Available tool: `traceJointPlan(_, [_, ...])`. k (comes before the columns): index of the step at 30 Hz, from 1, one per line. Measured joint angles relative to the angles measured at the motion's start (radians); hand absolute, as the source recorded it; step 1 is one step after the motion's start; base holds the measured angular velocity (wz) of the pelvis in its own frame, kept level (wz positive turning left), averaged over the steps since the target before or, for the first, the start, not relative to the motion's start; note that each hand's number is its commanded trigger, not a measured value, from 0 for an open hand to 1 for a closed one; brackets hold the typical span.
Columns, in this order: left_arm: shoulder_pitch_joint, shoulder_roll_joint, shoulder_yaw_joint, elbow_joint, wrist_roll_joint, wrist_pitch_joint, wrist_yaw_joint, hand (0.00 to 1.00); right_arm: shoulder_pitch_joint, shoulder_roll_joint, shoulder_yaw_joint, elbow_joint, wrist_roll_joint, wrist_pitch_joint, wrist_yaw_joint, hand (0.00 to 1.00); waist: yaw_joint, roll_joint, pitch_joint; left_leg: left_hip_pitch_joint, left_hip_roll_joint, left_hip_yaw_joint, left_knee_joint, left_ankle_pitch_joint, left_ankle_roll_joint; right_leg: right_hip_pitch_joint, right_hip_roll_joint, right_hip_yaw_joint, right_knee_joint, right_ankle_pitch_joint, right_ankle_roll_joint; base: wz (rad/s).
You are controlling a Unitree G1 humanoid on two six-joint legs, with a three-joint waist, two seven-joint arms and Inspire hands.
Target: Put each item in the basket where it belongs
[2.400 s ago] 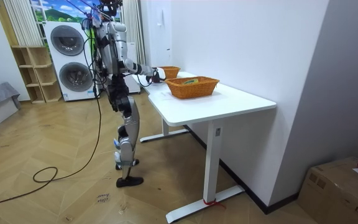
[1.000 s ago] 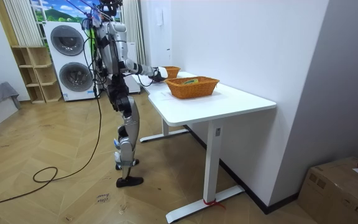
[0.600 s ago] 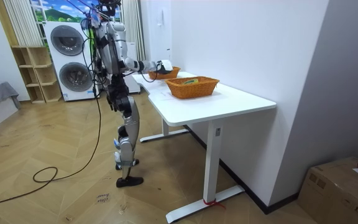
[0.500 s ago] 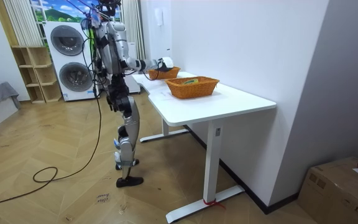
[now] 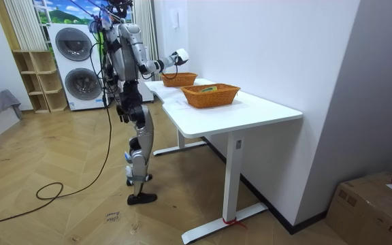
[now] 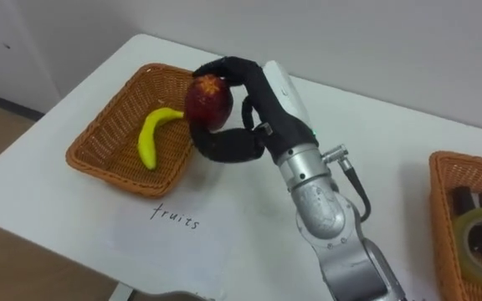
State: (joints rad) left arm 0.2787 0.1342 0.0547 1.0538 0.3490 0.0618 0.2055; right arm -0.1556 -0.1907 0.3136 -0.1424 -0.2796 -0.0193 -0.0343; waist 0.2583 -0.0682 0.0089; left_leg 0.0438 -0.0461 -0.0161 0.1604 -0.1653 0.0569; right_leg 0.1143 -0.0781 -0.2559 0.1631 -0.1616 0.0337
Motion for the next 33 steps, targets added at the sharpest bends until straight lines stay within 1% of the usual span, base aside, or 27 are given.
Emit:
traceJointPlan(2, [-0.002, 0.002, 0.000, 0.017, 0.005, 0.000, 0.003, 0.00, -0.006, 0.001, 0.023, -0.002, -0.003, 0.000, 0.000, 1.00, -0.001, -0.008, 0.0009, -0.001, -0.002, -0.011, 0.000, 0.000, 0.000, 0.010, -0.001, -0.021, -0.011, 0.000, 0.000, 0.13])
traceJointPlan(4, [-0.004, 0.001, 0.000, 0.023, 0.017, 0.001, 0.006, 0.00, -0.013, 0.003, 0.034, -0.002, -0.009, 0.000, 0.003, 1.00, 0.006, -0.015, 0.0041, -0.005, -0.002, -0.014, 0.003, 0.000, -0.001, 0.007, 0.000, -0.023, -0.011, 0.000, 0.000, 0.06])
traceJointPlan(6, [-0.004, -0.001, -0.001, 0.023, 0.017, 0.001, 0.006, 0.00, -0.020, 0.003, 0.035, -0.001, -0.005, 0.001, 0.002, 1.00, 0.022, -0.017, 0.0036, -0.007, -0.002, -0.015, 0.005, 0.000, -0.001, 0.006, 0.000, -0.028, -0.012, 0.000, 0.000, 0.04])
traceJointPlan(8, [-0.004, 0.000, -0.001, 0.023, 0.017, 0.004, 0.009, 0.00, -0.039, 0.002, 0.043, -0.001, 0.008, 0.002, 0.000, 1.00, 0.031, -0.019, 0.0027, -0.008, -0.002, -0.019, 0.005, 0.000, -0.001, 0.008, -0.001, -0.045, -0.012, 0.000, 0.000, 0.07])
traceJointPlan(11, [-0.007, 0.000, -0.001, 0.020, 0.018, 0.006, 0.009, 0.00, -0.062, 0.001, 0.060, -0.001, 0.025, 0.002, -0.007, 1.00, 0.048, -0.022, 0.0019, -0.009, -0.002, -0.026, 0.006, 0.000, -0.002, 0.011, -0.001, -0.050, -0.012, 0.000, 0.000, 0.07])
traceJointPlan(13, [-0.009, 0.000, 0.002, 0.020, 0.040, 0.009, 0.009, 0.00, -0.063, 0.002, 0.061, 0.004, 0.031, 0.002, -0.010, 1.00, 0.060, -0.026, 0.0005, -0.008, -0.003, -0.033, 0.006, 0.000, -0.002, 0.014, -0.001, -0.054, -0.012, 0.000, 0.000, 0.11])
traceJointPlan(14, [-0.008, 0.000, 0.002, 0.020, 0.052, 0.012, 0.009, 0.00, -0.063, 0.002, 0.060, 0.014, 0.034, 0.003, -0.012, 1.00, 0.073, -0.028, 0.0004, -0.006, -0.004, -0.037, 0.007, 0.000, -0.002, 0.017, -0.001, -0.055, -0.012, 0.000, 0.000, 0.07])
traceJointPlan(17, [-0.001, 0.000, 0.002, 0.019, 0.058, 0.018, 0.006, 0.00, -0.069, 0.001, 0.061, 0.039, 0.044, 0.010, -0.020, 1.00, 0.082, -0.032, 0.0019, -0.006, -0.005, -0.048, 0.009, 0.000, -0.001, 0.021, -0.002, -0.073, -0.012, 0.000, 0.000, 0.11])
traceJointPlan(22, [0.008, 0.004, 0.002, 0.005, 0.058, 0.022, -0.003, 0.00, -0.093, 0.001, 0.060, 0.106, 0.058, 0.017, -0.051, 1.00, 0.101, -0.033, 0.0027, -0.008, -0.006, -0.054, 0.006, 0.000, -0.002, 0.024, -0.002, -0.078, -0.013, 0.000, 0.001, 0.05])
traceJointPlan(26, [0.015, 0.014, 0.001, -0.023, 0.068, 0.022, -0.004, 0.00, -0.109, 0.001, 0.063, 0.167, 0.070, 0.017, -0.061, 1.00, 0.103, -0.038, 0.0037, -0.009, -0.008, -0.067, 0.007, 0.001, -0.002, 0.028, -0.003, -0.088, -0.013, 0.000, 0.001, 0.09])
traceJointPlan(31, [0.026, 0.013, 0.000, -0.056, 0.077, 0.029, -0.017, 0.00, -0.119, 0.001, 0.095, 0.254, 0.067, 0.025, -0.058, 1.00, 0.104, -0.047, 0.0048, -0.014, -0.012, -0.076, 0.014, 0.001, -0.001, 0.027, -0.005, -0.097, -0.013, -0.001, 0.002, 0.05])
traceJointPlan(32, [0.029, 0.013, 0.000, -0.064, 0.077, 0.032, -0.018, 0.00, -0.119, 0.001, 0.097, 0.259, 0.067, 0.032, -0.055, 1.00, 0.105, -0.051, 0.0076, -0.015, -0.014, -0.077, 0.015, 0.001, -0.001, 0.027, -0.008, -0.097, -0.013, -0.004, 0.006, 0.04])
traceJointPlan(33, [0.031, 0.013, 0.000, -0.067, 0.076, 0.033, -0.018, 0.00, -0.120, 0.001, 0.097, 0.260, 0.067, 0.035, -0.055, 1.00, 0.105, -0.052, 0.0085, -0.015, -0.015, -0.078, 0.016, 0.001, -0.001, 0.027, -0.008, -0.098, -0.013, -0.004, 0.006, 0.04])
